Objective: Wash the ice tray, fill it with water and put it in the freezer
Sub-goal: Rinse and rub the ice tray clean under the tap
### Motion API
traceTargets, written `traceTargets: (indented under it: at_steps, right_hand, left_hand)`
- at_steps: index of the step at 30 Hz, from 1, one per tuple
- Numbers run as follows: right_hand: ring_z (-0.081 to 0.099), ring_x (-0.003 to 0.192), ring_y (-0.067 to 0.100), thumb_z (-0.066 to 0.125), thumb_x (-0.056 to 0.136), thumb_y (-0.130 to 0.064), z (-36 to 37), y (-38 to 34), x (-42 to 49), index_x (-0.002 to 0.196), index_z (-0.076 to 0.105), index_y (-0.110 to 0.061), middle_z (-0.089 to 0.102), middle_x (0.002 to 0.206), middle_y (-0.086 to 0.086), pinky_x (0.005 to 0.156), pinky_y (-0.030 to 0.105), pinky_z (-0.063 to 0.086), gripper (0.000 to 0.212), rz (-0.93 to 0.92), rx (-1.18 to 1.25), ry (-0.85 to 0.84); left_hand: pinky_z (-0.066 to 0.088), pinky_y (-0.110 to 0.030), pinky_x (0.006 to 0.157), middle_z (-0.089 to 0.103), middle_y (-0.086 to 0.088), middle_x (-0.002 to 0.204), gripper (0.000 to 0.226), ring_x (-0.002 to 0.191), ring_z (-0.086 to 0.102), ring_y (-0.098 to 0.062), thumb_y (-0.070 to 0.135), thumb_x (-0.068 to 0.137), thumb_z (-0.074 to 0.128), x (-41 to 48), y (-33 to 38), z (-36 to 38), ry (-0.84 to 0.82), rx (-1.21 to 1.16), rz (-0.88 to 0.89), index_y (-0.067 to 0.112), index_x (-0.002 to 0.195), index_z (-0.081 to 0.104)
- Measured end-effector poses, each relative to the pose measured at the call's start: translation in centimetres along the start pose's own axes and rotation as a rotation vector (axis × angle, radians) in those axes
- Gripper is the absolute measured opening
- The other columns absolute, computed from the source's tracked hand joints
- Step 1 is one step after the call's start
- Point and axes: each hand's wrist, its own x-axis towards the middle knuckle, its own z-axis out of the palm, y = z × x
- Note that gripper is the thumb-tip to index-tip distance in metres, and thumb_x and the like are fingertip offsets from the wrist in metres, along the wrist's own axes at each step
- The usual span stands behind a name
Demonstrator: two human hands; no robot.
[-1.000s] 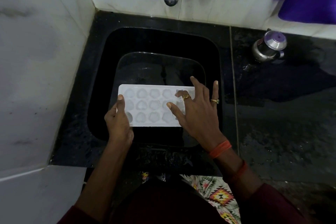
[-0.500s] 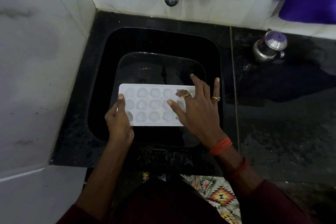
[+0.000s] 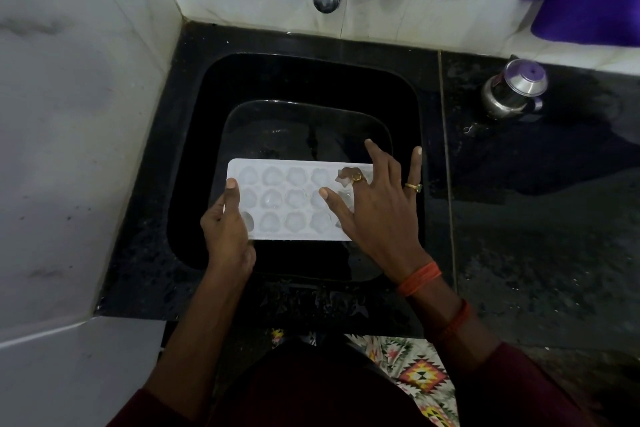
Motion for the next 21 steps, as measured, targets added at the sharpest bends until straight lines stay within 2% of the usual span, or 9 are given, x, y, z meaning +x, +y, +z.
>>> traceTargets:
  at_steps: [5,10,16,21]
  right_hand:
    - [0.040,0.143,0.027,0.034,0.096,-0.070,0.21,-0.04,-0.06,0.111,0.073,-0.026,0.043,0.153,0.014,0.123,0.058,-0.008,0.062,-0.008,-0.018,-0.035]
    - [0.038,0.144,0.028,0.033,0.095,-0.071,0.48,0.00,0.07,0.112,0.074,-0.025,0.042,0.154,0.015,0.123,0.055,-0.011,0.064,-0.013,-0.019,-0.067]
    - [0.035,0.145,0.028,0.034,0.095,-0.071,0.48,-0.03,0.19,0.117,0.071,-0.025,0.040,0.155,0.015,0.123,0.053,-0.014,0.062,-0.020,-0.003,-0.094]
    - [0.038,0.144,0.024,0.035,0.095,-0.070,-0.11,-0.10,0.50,0.111,0.074,-0.026,0.045,0.152,0.012,0.123,0.053,-0.013,0.060,-0.018,0.006,-0.027]
  left_hand:
    - [0.062,-0.047,0.081,0.078,-0.005,0.101,0.026,0.097,0.074,-0.027,0.040,0.098,0.062,0.10,-0.04,-0.05,0.030,0.009,-0.012,0.016,0.095,0.074]
    - [0.062,-0.046,0.080,0.078,-0.003,0.098,0.026,0.097,0.074,-0.028,0.039,0.099,0.062,0.05,-0.13,-0.02,0.039,0.011,-0.017,0.017,0.092,0.074]
    - [0.063,-0.038,0.066,0.078,0.000,0.088,0.027,0.085,0.075,-0.022,0.038,0.099,0.062,0.41,-0.36,-0.07,0.039,0.002,-0.001,0.015,0.092,0.073]
    - [0.064,-0.040,0.070,0.077,-0.004,0.094,0.028,0.086,0.075,-0.023,0.038,0.099,0.061,0.39,-0.21,-0.09,0.040,0.011,0.002,0.015,0.093,0.073]
